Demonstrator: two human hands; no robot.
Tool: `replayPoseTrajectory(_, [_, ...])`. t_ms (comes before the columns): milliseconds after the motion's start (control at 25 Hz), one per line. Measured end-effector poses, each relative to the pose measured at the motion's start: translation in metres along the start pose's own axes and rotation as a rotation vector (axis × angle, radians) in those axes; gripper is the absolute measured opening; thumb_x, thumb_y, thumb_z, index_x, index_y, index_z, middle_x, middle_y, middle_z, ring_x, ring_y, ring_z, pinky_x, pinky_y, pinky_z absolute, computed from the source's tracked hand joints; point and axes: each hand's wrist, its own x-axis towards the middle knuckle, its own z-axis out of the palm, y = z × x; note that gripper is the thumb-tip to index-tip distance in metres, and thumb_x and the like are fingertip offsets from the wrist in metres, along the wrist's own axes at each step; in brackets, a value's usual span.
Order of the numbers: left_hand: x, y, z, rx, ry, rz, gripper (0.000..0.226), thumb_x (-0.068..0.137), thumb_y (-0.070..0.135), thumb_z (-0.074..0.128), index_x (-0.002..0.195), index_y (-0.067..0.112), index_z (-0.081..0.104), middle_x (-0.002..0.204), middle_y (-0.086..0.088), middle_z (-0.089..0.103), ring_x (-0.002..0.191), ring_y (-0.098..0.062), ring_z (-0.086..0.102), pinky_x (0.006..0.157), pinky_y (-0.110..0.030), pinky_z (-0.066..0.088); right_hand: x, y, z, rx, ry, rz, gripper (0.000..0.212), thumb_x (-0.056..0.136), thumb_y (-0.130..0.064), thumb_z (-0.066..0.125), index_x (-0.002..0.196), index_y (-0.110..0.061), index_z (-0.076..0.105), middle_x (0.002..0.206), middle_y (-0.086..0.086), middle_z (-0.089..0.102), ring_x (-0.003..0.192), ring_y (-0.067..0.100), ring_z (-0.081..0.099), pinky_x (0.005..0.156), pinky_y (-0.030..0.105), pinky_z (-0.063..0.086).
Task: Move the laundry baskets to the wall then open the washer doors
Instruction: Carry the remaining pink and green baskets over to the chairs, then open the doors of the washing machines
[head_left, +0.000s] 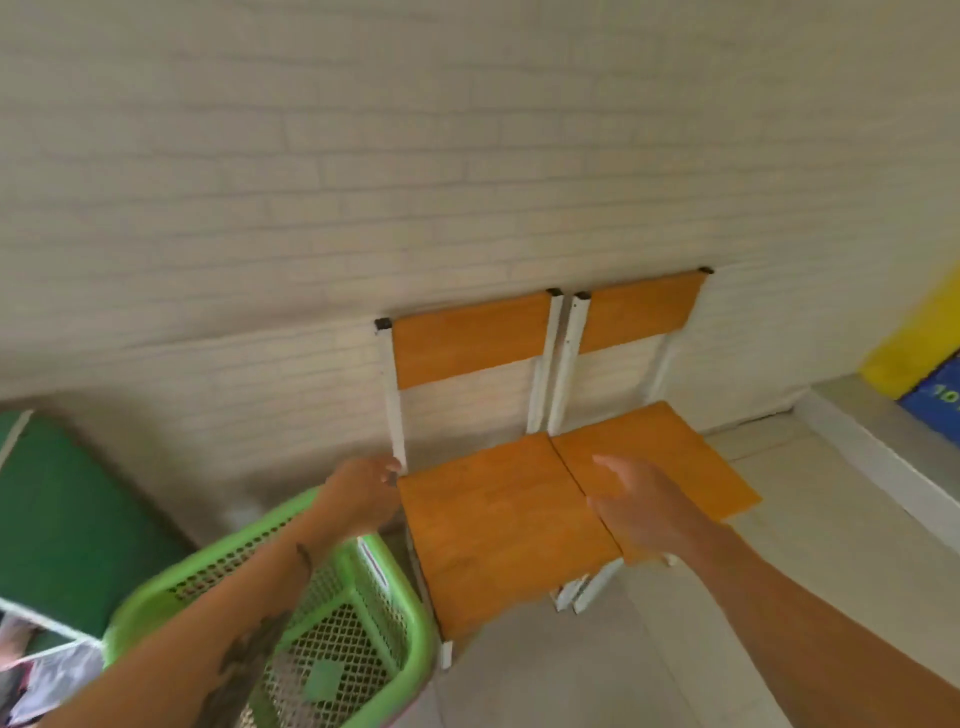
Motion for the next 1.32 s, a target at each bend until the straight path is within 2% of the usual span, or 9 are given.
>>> replayPoseTrajectory(120, [-0.002,0.118,0.038,0.070,-0.011,0.148,0.041,0.089,0.016,0.048,0.129,0.022,0.057,0.130,-0.004,0.060,0.105,-0.020,0.059,0.079,-0.024,0.048,-0.045,0.088,-0.075,0.066,0.135,0.050,0.067,0.083,-0.041,0.059,0.145,-0.025,0.038,0.152,0.001,0.037,0.134,0.021,0.041,0.099,0.030,0.040])
replayPoseTrajectory(240, [-0.013,0.239,0.084,0.086,-0.022,0.291,0.041,0.088,0.016,0.049,0.127,0.024,0.058,0.130,-0.003,0.059,0.113,-0.022,0.057,0.087,-0.026,0.048,-0.087,0.173,-0.139,0.065,0.244,0.105,0.059,0.082,-0.036,0.060,0.136,-0.016,0.049,0.143,0.007,0.047,0.128,0.025,0.046,0.103,0.037,0.042])
replayPoseTrajectory(360, [-0.028,0.362,0.134,0.126,-0.090,0.441,0.042,0.091,0.015,0.044,0.130,0.024,0.055,0.135,-0.003,0.054,0.116,-0.023,0.056,0.082,-0.024,0.048,-0.131,0.255,-0.198,0.019,0.350,0.209,0.066,0.083,-0.042,0.059,0.142,-0.018,0.042,0.150,0.004,0.039,0.138,0.022,0.035,0.109,0.033,0.029])
replayPoseTrajectory(480, [-0.037,0.471,0.177,0.173,-0.141,0.583,0.042,0.091,0.015,0.044,0.131,0.024,0.055,0.133,-0.002,0.054,0.108,-0.019,0.059,0.075,-0.019,0.048,-0.165,0.325,-0.250,-0.016,0.455,0.317,0.067,0.085,-0.043,0.057,0.145,-0.022,0.037,0.153,0.002,0.034,0.140,0.019,0.031,0.112,0.031,0.025])
replayPoseTrajectory(640, [-0.027,0.591,0.246,0.210,-0.283,0.704,0.035,0.090,0.014,0.042,0.119,0.025,0.057,0.129,0.001,0.054,0.108,-0.021,0.059,0.091,-0.034,0.053,-0.197,0.408,-0.313,-0.032,0.572,0.474,0.060,0.084,-0.041,0.057,0.139,-0.022,0.043,0.146,0.004,0.040,0.132,0.024,0.040,0.107,0.035,0.033])
replayPoseTrajectory(840, [0.009,0.738,0.340,0.355,-0.311,0.902,0.045,0.083,0.024,0.048,0.128,0.024,0.057,0.133,-0.005,0.056,0.117,-0.024,0.057,0.094,-0.028,0.047,-0.215,0.521,-0.395,-0.088,0.642,0.690,0.054,0.083,-0.034,0.057,0.134,-0.017,0.049,0.143,0.007,0.045,0.130,0.029,0.043,0.106,0.041,0.038])
replayPoseTrajectory(1000, [0.032,0.853,0.398,0.358,-0.321,1.074,0.034,0.083,0.025,0.051,0.116,0.027,0.058,0.124,-0.001,0.059,0.110,-0.021,0.058,0.086,-0.023,0.042,-0.218,0.598,-0.444,-0.047,0.716,0.856,0.062,0.080,-0.024,0.056,0.141,-0.025,0.043,0.149,-0.001,0.039,0.135,0.025,0.040,0.105,0.039,0.038])
replayPoseTrajectory(1200, [0.037,0.978,0.468,0.438,-0.409,1.235,0.042,0.077,0.026,0.044,0.112,0.013,0.063,0.117,-0.009,0.063,0.108,-0.027,0.060,0.080,-0.031,0.045,-0.226,0.687,-0.478,0.054,0.741,0.965,0.063,0.083,-0.027,0.058,0.143,-0.025,0.039,0.151,0.000,0.036,0.137,0.023,0.036,0.109,0.037,0.033])
replayPoseTrajectory(1320, [0.024,1.042,0.518,0.502,-0.466,1.332,0.021,0.069,0.020,0.040,0.079,0.017,0.058,0.093,-0.006,0.063,0.092,-0.027,0.062,0.071,-0.033,0.045,-0.242,0.748,-0.501,0.079,0.766,1.002,0.060,0.083,-0.026,0.057,0.141,-0.026,0.043,0.149,-0.002,0.038,0.134,0.023,0.040,0.109,0.037,0.036])
